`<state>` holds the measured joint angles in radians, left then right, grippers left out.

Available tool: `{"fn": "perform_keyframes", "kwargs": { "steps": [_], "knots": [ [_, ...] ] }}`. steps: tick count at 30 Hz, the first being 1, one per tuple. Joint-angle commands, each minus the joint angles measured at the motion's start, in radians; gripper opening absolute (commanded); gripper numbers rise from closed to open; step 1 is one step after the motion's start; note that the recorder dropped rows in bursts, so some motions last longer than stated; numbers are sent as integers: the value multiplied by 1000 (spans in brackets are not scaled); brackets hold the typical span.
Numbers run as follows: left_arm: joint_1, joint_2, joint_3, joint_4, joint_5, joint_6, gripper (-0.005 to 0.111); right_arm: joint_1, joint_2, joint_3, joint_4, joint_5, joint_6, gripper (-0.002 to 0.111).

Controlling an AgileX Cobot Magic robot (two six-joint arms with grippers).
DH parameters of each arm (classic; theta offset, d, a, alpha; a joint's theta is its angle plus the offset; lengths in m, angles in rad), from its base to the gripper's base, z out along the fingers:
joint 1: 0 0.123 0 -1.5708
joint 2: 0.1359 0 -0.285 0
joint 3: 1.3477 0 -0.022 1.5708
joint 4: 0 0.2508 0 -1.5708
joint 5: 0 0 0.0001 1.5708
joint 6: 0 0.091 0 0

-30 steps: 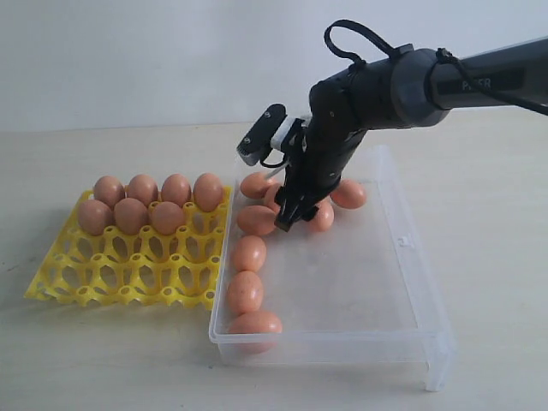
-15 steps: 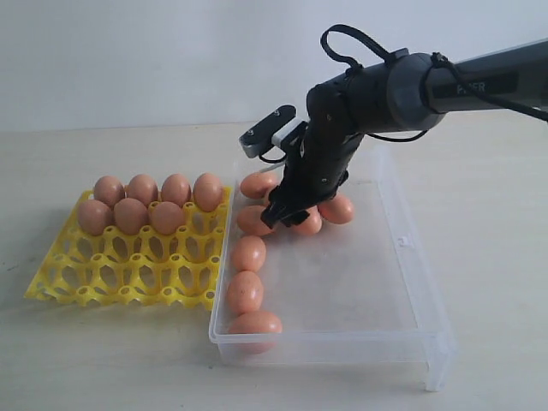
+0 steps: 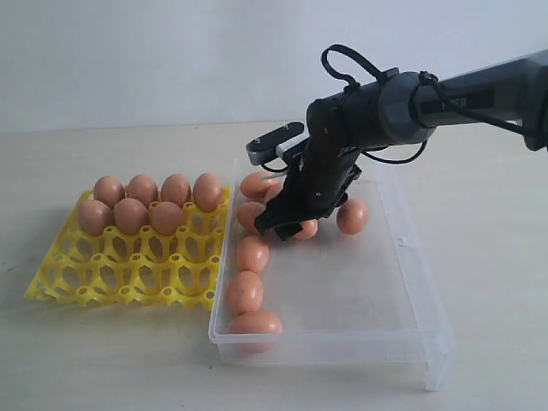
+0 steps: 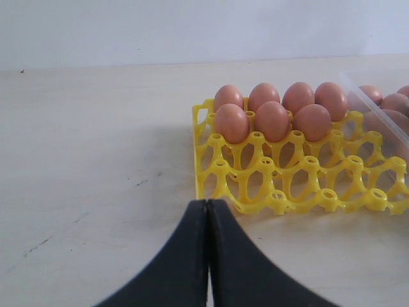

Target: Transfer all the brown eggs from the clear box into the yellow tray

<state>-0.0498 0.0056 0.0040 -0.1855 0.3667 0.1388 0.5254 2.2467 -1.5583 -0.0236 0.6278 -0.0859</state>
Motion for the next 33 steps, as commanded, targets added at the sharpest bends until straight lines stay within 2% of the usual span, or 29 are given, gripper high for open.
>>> {"fn": "perform_keyframes", "kwargs": {
  "steps": [1, 10, 12, 13, 14, 15, 21, 26, 30, 33],
  "knots": [
    [1, -6, -4, -1, -10, 2, 0, -2, 36, -3, 12, -42, 1, 62],
    [1, -6, -4, -1, -10, 2, 0, -2, 36, -5, 24, -106, 1, 62],
    [1, -6, -4, -1, -10, 2, 0, -2, 36, -5, 24, -103, 1, 58],
    [1, -6, -4, -1, -10, 2, 0, -2, 36, -5, 24, -93, 1, 41],
    [1, -6, -4, -1, -10, 2, 0, -2, 34, -5, 24, -91, 1, 31],
    [1, -6, -4, -1, -10, 2, 0, -2, 25, -5, 24, -93, 1, 2],
    [1, -6, -4, -1, -10, 2, 0, -2, -122, 14, 24, -150, -11, 0],
    [1, -6, -4, -1, -10, 2, 0, 4, -286, 195, 52, -355, 9, 0],
    [1, -6, -4, -1, -10, 2, 0, 4, -288, 202, 52, -317, 9, 1],
    [1, -6, -4, -1, -10, 2, 0, 4, -284, 202, 52, -277, 9, 9]
  ]
}}
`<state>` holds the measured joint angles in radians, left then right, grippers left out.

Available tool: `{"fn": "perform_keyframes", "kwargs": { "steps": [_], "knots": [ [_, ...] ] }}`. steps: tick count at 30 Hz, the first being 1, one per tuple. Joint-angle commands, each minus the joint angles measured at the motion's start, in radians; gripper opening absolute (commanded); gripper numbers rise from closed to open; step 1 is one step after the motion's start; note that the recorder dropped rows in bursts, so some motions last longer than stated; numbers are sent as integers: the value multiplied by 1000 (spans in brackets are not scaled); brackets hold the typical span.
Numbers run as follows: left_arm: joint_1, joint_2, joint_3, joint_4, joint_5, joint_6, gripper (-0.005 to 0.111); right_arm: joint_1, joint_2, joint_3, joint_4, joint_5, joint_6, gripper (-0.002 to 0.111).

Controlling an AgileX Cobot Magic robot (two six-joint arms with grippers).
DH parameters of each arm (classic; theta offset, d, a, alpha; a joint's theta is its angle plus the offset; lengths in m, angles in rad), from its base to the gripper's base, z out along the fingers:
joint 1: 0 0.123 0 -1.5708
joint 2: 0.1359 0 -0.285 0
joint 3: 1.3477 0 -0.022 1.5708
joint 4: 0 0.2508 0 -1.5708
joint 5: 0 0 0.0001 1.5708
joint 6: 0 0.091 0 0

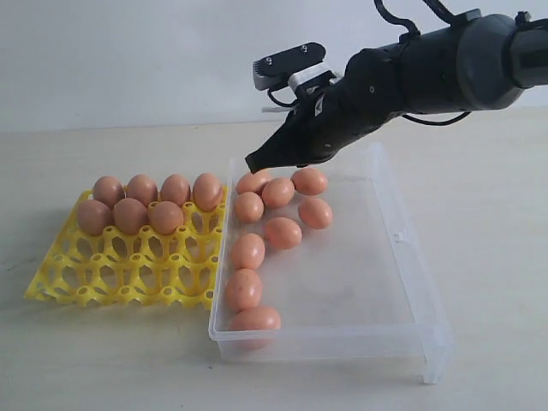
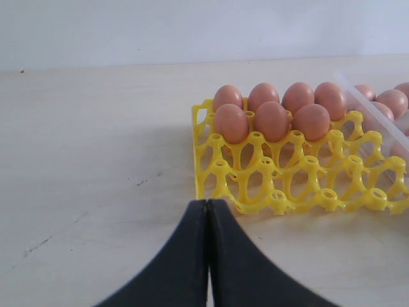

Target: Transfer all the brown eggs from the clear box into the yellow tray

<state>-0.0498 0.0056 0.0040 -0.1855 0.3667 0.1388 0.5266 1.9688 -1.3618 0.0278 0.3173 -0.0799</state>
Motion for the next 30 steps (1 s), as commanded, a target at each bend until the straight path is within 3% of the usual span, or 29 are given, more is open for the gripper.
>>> {"fn": "perform_keyframes", "kwargs": {
  "steps": [1, 6, 9, 30],
  "knots": [
    [1, -6, -4, -1, -10, 2, 0, 3, 0, 6, 0, 45, 3, 14],
    [1, -6, -4, -1, -10, 2, 0, 3, 33, 8, -2, 78, 3, 43],
    [1, -6, -4, -1, -10, 2, 0, 3, 54, 8, -4, 78, 3, 52],
    [1, -6, -4, -1, -10, 2, 0, 9, 194, 8, -4, 21, 3, 53]
  ]
}}
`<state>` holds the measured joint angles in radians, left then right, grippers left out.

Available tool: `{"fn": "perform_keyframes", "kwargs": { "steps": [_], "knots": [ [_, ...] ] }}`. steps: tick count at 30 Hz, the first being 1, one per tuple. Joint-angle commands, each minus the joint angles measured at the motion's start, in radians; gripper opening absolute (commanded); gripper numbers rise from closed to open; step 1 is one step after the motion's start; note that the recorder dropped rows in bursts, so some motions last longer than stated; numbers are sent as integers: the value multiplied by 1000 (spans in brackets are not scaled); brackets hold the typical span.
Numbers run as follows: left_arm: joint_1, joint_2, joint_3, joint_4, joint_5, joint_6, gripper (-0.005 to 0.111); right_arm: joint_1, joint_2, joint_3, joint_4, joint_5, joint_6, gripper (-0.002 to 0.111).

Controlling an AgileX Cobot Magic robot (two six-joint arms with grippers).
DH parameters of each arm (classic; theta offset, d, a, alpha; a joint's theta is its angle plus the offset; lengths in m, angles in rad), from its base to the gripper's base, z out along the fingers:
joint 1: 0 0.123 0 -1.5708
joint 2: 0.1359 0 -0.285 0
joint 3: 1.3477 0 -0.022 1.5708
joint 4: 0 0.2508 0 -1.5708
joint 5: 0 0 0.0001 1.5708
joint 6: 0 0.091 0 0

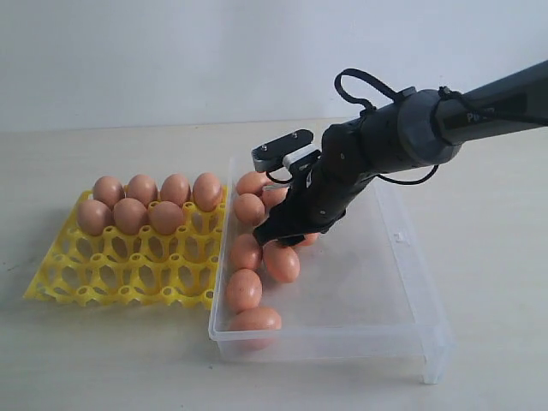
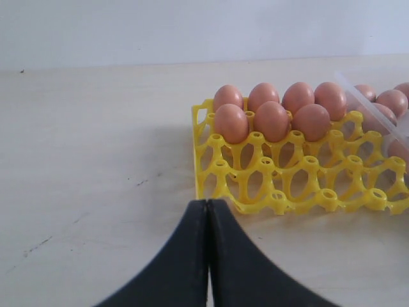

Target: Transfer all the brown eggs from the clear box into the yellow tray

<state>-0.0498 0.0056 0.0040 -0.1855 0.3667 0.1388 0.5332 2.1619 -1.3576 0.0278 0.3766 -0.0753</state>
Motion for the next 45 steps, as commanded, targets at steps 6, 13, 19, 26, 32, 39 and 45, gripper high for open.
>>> {"fn": "perform_keyframes", "kwargs": {
  "steps": [6, 13, 19, 26, 32, 39, 45],
  "knots": [
    [1, -6, -4, -1, -10, 2, 0, 2, 1, -22, -2, -57, -1, 53],
    [1, -6, -4, -1, -10, 2, 0, 2, 1, -67, 0, -38, -1, 53],
    [1, -6, -4, -1, -10, 2, 0, 2, 3, -69, 0, -20, -1, 53],
    [1, -6, -4, -1, -10, 2, 0, 2, 24, -69, 0, 1, 15, 53],
    [1, -6, -4, -1, -10, 2, 0, 2, 28, -69, 0, -3, 19, 53],
    [1, -6, -4, -1, -10, 2, 0, 2, 28, -69, 0, 3, 19, 48],
    [1, -6, -4, -1, -10, 2, 0, 2, 28, -69, 0, 16, 19, 10]
  ]
}}
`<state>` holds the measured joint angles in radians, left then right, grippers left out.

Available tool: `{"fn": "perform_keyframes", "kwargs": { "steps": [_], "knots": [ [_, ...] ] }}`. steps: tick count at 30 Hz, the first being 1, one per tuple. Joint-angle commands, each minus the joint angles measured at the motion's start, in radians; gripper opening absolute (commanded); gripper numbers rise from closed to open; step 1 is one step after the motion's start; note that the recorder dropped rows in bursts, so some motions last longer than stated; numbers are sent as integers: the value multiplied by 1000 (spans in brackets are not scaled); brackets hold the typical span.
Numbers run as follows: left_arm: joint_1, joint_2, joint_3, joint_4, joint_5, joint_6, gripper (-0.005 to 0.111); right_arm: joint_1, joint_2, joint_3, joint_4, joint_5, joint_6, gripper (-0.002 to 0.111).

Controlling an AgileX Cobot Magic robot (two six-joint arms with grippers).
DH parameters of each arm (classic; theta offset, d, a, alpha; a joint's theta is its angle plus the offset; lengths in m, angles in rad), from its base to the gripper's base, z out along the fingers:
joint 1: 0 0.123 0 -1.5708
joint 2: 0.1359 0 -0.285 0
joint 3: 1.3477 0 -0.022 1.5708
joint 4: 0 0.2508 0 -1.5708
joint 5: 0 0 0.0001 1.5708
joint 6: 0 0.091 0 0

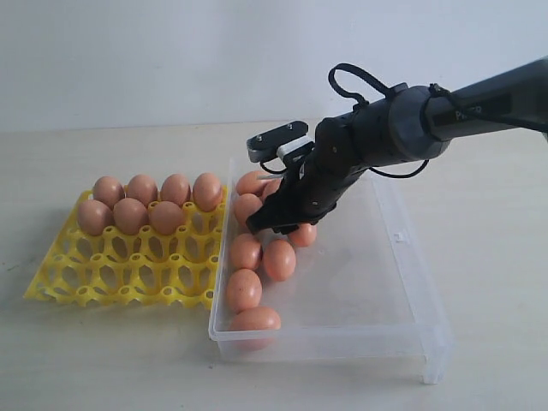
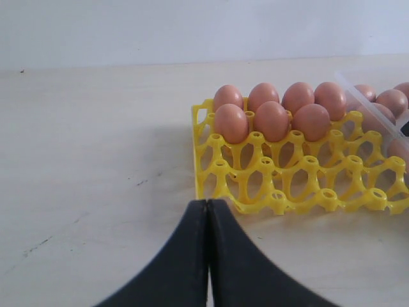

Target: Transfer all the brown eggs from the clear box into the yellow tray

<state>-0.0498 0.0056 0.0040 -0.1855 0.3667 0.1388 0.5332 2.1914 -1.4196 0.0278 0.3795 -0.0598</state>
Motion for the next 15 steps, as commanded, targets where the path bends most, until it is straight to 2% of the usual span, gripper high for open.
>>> {"fn": "perform_keyframes", "kwargs": {
  "steps": [1, 2, 15],
  "knots": [
    [1, -6, -4, -1, -10, 2, 0, 2, -2, -7, 0, 19, 3, 3],
    [1, -6, -4, -1, -10, 2, 0, 2, -2, -7, 0, 23, 3, 0],
    [1, -6, -4, -1, -10, 2, 0, 2, -92, 10, 0, 73, 3, 0]
  ]
}}
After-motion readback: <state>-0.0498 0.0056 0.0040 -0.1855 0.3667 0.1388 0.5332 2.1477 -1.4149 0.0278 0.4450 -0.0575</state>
